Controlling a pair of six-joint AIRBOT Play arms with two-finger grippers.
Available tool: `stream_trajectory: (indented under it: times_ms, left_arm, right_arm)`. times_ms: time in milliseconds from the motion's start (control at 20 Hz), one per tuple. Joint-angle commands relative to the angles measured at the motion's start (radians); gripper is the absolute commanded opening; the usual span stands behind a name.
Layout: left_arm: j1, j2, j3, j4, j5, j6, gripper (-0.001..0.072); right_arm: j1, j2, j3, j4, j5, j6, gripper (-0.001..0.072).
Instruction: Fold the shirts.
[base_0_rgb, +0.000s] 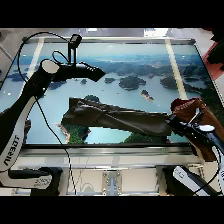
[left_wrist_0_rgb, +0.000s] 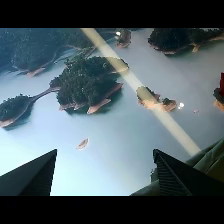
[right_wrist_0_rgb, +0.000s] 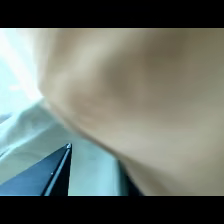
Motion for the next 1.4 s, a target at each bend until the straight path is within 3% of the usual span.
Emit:
stream_trajectory:
  times_ms: [0,100,150,200,250,300,600,750,850,1050,1350]
  left_arm:
    - [0.000,-0.001,0.001,0.000,0.000,-0.001,0.0684]
    - [0.000,-0.002,0.001,0.002,-0.001,-0.019,0.0682]
    - [0.000,-0.002,0.000,0.002,-0.002,-0.026,0.0648]
    - [0.000,-0.006,0.000,0.002,-0.012,-0.027,0.0463]
    - [0.000,-0.012,0.000,0.002,-0.029,-0.027,0.0196]
    - [0.000,-0.022,0.000,0.002,-0.061,-0.031,0.0017]
    - [-0.050,-0.158,0.000,0.032,-0.331,-0.242,0.0006]
    - [-0.172,-0.267,0.000,0.033,-0.399,-0.254,0.0006]
    - [-0.261,-0.322,0.000,0.069,-0.375,-0.256,0.0006]
    - [-0.373,-0.369,0.000,0.290,-0.245,-0.390,0.0006]
    - [-0.364,-0.366,0.040,0.309,-0.239,-0.394,0.0007]
  right_arm:
    - [0.060,-0.075,-0.002,0.156,-0.010,-0.146,0.0479]
    - [0.082,-0.075,-0.002,0.156,-0.014,-0.141,0.0459]
    - [0.080,-0.075,-0.002,0.170,-0.006,-0.141,0.0362]
    - [0.077,-0.074,0.003,0.179,0.011,-0.143,0.0205]
    - [0.079,-0.074,0.018,0.175,0.038,-0.153,0.0030]
    - [0.079,-0.070,0.040,0.167,0.075,-0.153,0.0033]
    - [0.082,0.036,0.201,0.111,0.221,-0.060,0.0031]
    - [0.122,0.092,0.295,-0.024,0.252,0.054,0.0031]
    - [0.167,0.114,0.369,-0.126,0.291,0.133,0.0031]
    - [0.250,0.129,0.514,-0.155,0.365,0.170,0.0030]
    - [0.410,0.129,0.670,-0.307,0.366,0.272,0.0030]
